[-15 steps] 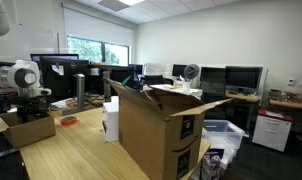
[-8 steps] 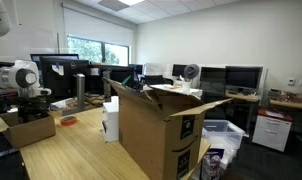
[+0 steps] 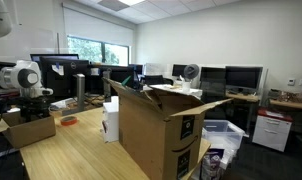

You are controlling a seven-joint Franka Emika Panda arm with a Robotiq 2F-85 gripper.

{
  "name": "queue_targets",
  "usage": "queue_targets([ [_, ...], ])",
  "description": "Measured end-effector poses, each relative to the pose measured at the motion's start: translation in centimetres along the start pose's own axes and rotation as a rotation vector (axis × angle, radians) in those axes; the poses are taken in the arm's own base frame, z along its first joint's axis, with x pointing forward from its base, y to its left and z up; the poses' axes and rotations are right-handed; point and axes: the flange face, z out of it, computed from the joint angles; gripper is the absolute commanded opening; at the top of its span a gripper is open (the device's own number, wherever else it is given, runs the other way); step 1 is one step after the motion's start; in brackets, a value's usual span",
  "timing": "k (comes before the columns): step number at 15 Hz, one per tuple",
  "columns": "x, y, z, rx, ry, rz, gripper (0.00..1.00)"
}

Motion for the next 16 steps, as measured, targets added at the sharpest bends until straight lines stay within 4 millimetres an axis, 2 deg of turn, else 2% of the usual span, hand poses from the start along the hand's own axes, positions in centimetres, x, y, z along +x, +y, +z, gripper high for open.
queue_targets([
  [10,0.3,1.8,0.7,-0.004,0.034,0.042,1.0],
  [16,0.3,2.1,1.0,0.0,0.046,0.051,1.0],
])
